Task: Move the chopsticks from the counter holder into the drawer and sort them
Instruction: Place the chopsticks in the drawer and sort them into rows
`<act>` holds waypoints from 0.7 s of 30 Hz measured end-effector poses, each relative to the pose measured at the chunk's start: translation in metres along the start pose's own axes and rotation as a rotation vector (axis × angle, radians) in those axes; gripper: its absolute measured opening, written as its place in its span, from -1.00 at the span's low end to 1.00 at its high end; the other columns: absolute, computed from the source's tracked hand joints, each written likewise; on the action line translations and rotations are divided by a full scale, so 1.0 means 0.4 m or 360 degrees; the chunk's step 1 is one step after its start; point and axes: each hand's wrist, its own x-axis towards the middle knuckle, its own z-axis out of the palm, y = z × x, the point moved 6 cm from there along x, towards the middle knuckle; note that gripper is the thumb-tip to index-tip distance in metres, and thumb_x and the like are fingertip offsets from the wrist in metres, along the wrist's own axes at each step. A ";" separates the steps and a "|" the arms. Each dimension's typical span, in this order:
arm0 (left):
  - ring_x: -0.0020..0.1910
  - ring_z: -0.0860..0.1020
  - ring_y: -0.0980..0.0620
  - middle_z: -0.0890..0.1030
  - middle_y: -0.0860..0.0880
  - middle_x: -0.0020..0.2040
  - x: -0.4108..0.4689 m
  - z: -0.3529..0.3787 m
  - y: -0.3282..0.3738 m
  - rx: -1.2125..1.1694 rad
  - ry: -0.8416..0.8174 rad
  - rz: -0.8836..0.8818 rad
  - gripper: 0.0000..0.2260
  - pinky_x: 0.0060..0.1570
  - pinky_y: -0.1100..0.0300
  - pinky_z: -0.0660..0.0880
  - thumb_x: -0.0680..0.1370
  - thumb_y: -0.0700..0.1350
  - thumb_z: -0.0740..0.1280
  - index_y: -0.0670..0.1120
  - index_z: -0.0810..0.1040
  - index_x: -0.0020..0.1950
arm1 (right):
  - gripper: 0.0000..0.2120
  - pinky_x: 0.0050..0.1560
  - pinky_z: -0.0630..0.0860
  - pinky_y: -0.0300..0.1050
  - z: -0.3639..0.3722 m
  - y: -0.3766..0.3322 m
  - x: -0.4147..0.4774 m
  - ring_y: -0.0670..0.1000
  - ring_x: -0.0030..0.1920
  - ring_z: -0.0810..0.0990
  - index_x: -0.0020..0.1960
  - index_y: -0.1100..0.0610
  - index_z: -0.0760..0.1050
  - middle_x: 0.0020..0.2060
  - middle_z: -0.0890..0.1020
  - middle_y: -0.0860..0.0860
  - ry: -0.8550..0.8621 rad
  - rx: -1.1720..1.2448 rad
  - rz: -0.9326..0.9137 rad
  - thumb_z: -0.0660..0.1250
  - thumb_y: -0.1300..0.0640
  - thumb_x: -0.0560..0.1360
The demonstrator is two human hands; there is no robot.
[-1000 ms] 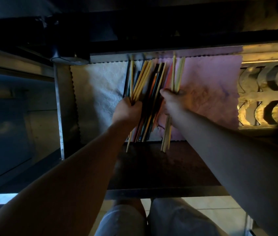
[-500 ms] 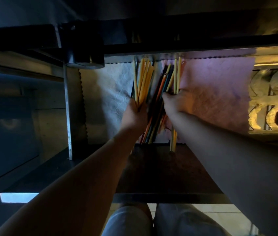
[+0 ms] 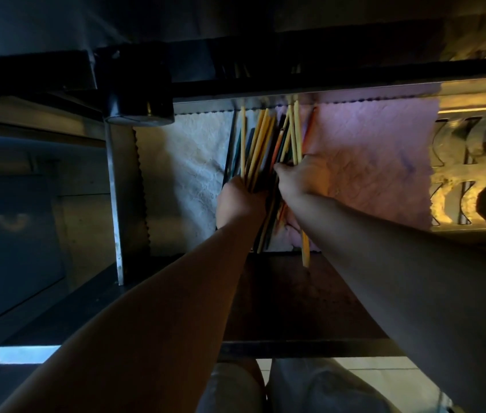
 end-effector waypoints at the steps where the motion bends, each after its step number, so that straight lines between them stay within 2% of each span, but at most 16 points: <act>1: -0.11 0.63 -0.11 0.67 -0.09 -0.10 0.002 -0.001 0.003 0.0009 -0.0010 0.0002 -0.64 -0.14 0.09 0.57 0.43 0.14 0.44 -0.09 0.62 0.06 | -0.59 0.03 0.52 -0.08 -0.002 -0.002 -0.003 0.18 0.12 0.62 0.14 0.26 0.55 0.09 0.64 0.17 0.0012 -0.0020 0.0002 0.41 -0.03 0.45; 5: -0.16 0.61 -0.10 0.62 -0.07 -0.16 0.004 -0.009 0.007 0.0073 -0.0017 -0.0003 -0.68 -0.24 0.16 0.46 0.45 0.10 0.40 -0.11 0.61 0.04 | -0.59 0.07 0.52 -0.07 0.002 -0.011 -0.008 0.16 0.17 0.60 0.17 0.27 0.50 0.14 0.62 0.17 -0.0010 0.0033 0.0079 0.39 0.01 0.46; 8: -0.15 0.56 -0.03 0.58 0.00 -0.15 -0.003 -0.022 -0.001 0.0043 0.0054 -0.0026 -0.71 -0.18 0.16 0.44 0.46 0.03 0.39 -0.07 0.55 0.11 | -0.63 -0.04 0.54 -0.11 0.008 -0.014 -0.008 0.13 0.06 0.66 0.08 0.23 0.59 0.03 0.67 0.15 -0.0019 0.0146 0.0131 0.41 -0.01 0.41; 10: -0.14 0.56 0.00 0.58 0.04 -0.16 -0.009 -0.027 -0.006 -0.0032 0.0082 -0.0048 -0.75 -0.14 0.15 0.48 0.46 -0.05 0.38 -0.04 0.56 0.11 | -0.66 -0.05 0.53 -0.12 -0.002 -0.014 -0.013 0.15 0.05 0.66 0.07 0.22 0.61 0.01 0.69 0.16 -0.0004 0.0211 0.0123 0.39 0.01 0.42; 12: -0.11 0.62 -0.05 0.64 0.00 -0.16 -0.011 -0.025 -0.007 -0.0103 0.0068 -0.0023 -0.76 -0.11 0.09 0.57 0.44 -0.07 0.40 -0.08 0.61 0.08 | -0.65 0.00 0.51 -0.10 -0.012 -0.012 -0.013 0.18 0.08 0.64 0.11 0.23 0.59 0.04 0.67 0.17 0.0008 0.0266 0.0101 0.34 0.01 0.45; 14: -0.17 0.63 -0.05 0.65 -0.01 -0.21 -0.019 -0.015 0.002 -0.0126 0.0014 0.0019 -0.77 -0.18 0.14 0.57 0.43 -0.05 0.44 -0.11 0.65 0.03 | -0.75 -0.06 0.47 -0.09 -0.023 -0.007 -0.009 0.13 -0.06 0.62 -0.02 0.22 0.59 -0.10 0.65 0.11 0.0030 0.0325 0.0068 0.29 0.04 0.50; 15: -0.23 0.61 -0.01 0.62 0.03 -0.25 -0.025 -0.008 0.009 -0.0116 -0.0017 0.0041 -0.79 -0.25 0.20 0.51 0.45 -0.05 0.45 -0.12 0.65 0.02 | -0.79 -0.15 0.42 -0.11 -0.029 0.000 -0.007 0.07 -0.20 0.57 -0.20 0.17 0.53 -0.26 0.59 0.03 0.0030 0.0379 0.0065 0.28 0.06 0.52; 17: -0.26 0.55 0.01 0.57 0.03 -0.26 -0.036 0.002 0.021 -0.0088 -0.0030 0.0060 -0.79 -0.28 0.24 0.42 0.47 -0.04 0.45 -0.11 0.65 0.04 | -0.67 -0.33 0.34 -0.18 -0.040 0.017 -0.009 0.01 -0.36 0.45 -0.41 0.06 0.34 -0.45 0.41 -0.07 0.0016 0.0465 0.0063 0.27 0.10 0.51; 19: -0.16 0.58 -0.09 0.63 -0.06 -0.16 -0.039 0.007 0.028 -0.0031 0.0018 0.0059 -0.77 -0.21 0.19 0.44 0.49 -0.01 0.42 -0.11 0.63 0.06 | -0.66 -0.52 0.27 -0.25 -0.056 0.032 -0.016 -0.06 -0.50 0.41 -0.44 0.08 0.31 -0.51 0.37 -0.04 -0.0025 0.0533 0.0042 0.27 0.13 0.49; 21: -0.09 0.60 -0.15 0.66 -0.10 -0.07 -0.041 0.014 0.039 0.0089 0.0054 0.0080 -0.76 -0.17 0.14 0.48 0.50 0.01 0.40 -0.08 0.61 0.08 | -0.75 -0.56 0.19 -0.27 -0.068 0.037 -0.026 -0.05 -0.56 0.34 -0.39 0.13 0.37 -0.51 0.37 0.02 -0.0060 0.0669 0.0028 0.25 0.14 0.45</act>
